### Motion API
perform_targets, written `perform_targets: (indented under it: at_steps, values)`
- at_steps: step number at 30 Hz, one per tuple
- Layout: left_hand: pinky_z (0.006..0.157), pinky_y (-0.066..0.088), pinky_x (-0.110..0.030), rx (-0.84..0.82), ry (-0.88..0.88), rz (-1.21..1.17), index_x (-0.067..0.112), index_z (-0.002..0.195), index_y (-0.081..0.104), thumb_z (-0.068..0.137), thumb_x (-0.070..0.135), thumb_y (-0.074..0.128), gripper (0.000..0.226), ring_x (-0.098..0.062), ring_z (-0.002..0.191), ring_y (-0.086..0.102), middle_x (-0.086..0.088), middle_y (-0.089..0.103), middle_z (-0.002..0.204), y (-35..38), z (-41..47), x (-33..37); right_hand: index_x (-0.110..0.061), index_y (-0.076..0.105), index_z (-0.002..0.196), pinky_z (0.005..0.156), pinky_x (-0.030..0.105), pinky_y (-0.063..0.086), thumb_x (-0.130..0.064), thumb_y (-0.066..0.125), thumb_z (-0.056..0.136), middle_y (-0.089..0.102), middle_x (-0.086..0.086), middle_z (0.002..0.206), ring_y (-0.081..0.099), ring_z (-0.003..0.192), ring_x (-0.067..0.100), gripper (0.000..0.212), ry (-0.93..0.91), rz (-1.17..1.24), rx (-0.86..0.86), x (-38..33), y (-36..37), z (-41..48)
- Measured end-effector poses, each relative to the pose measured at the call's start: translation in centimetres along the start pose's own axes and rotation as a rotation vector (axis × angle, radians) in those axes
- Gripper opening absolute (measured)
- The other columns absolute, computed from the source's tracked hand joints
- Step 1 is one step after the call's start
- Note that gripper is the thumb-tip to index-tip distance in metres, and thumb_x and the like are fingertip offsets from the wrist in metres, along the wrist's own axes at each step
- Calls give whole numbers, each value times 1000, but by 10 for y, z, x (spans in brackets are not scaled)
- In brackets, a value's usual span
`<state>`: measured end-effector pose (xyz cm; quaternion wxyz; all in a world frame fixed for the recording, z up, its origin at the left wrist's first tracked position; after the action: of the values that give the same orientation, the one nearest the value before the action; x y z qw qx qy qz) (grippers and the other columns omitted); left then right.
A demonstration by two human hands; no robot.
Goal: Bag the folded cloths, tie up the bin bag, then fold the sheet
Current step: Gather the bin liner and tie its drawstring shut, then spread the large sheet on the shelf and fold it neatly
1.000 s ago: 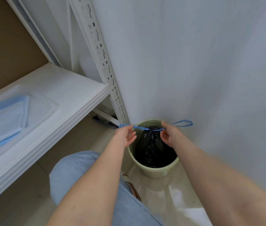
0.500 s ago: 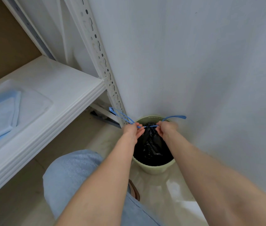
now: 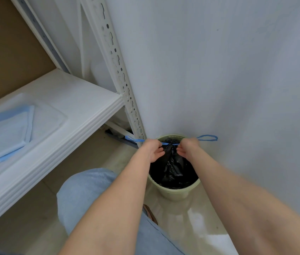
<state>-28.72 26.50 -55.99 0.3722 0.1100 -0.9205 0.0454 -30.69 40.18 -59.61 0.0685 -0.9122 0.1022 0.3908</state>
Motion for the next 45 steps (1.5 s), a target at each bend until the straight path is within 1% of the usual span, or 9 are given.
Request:
perform_targets:
  at_steps: [4,8,11,14,19,22,30,37,45]
  values:
    - [90,48,-36,42,39,94,-4,133,42,97,0,42,36,-22,108,47,-17,44,132,-17,-15,15,-16,38,69,75,31,45,-6,40,96,38,1,71,44,64,17,29,-96,-138,-8,-20,3,-16]
    - [91,52,-35,94,158,145,0,130,47,95,3,48,35,-21,102,54,-15,53,115,-38,-38,42,-19,29,63,60,30,40,-5,48,88,37,3,72,38,82,21,33,-262,-228,72,-52,14,-37]
    - [101,47,-38,175,371,272,6,130,54,94,3,49,36,-26,114,55,-12,58,125,-60,-59,68,-15,51,89,66,25,37,-5,49,84,50,9,89,45,85,29,11,-386,-316,67,-79,36,-71]
    - [104,44,-37,292,553,432,14,128,57,94,9,48,36,-23,120,54,-6,58,132,-85,-83,91,-7,42,137,85,27,39,-8,49,90,49,14,135,50,120,33,48,-470,-380,3,-103,67,-99]
    - [99,44,-30,449,731,582,15,121,62,92,10,50,32,-21,117,56,-3,59,129,-135,-118,124,-10,42,136,98,40,46,-14,50,89,50,14,134,50,119,33,48,-610,-473,-42,-136,123,-152]
    - [96,44,-28,507,772,599,17,121,61,93,9,51,31,-20,116,55,-2,57,131,-168,-136,136,-10,43,137,98,35,44,-13,53,89,50,11,136,50,122,31,49,-699,-501,-113,-148,162,-183]
    - [97,44,-28,677,757,581,22,123,59,94,12,51,31,-19,121,53,-1,53,134,-266,-163,145,-14,48,132,94,31,41,-17,62,88,52,8,134,50,123,26,47,-787,-511,-386,-133,274,-248]
    - [103,39,-27,850,640,636,20,132,54,94,13,50,39,-20,127,47,-3,45,141,-378,-154,129,-14,60,120,93,30,45,-22,64,86,61,9,122,58,109,25,35,-860,-783,-508,-97,369,-250]
    - [108,34,-32,782,374,645,10,146,31,97,26,46,53,-28,134,40,-14,35,148,-472,-121,101,-15,29,147,110,38,31,-42,51,93,34,13,145,33,134,31,64,-897,-1059,-381,-73,447,-216]
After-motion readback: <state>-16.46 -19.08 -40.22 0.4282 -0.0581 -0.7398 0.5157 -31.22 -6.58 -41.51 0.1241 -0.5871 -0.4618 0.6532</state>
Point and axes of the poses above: each hand's wrist, its own z-axis towards the middle knuckle, its own y-axis out of the palm, x = y × z, the point moved 5 cm from there along z, towards the middle knuckle
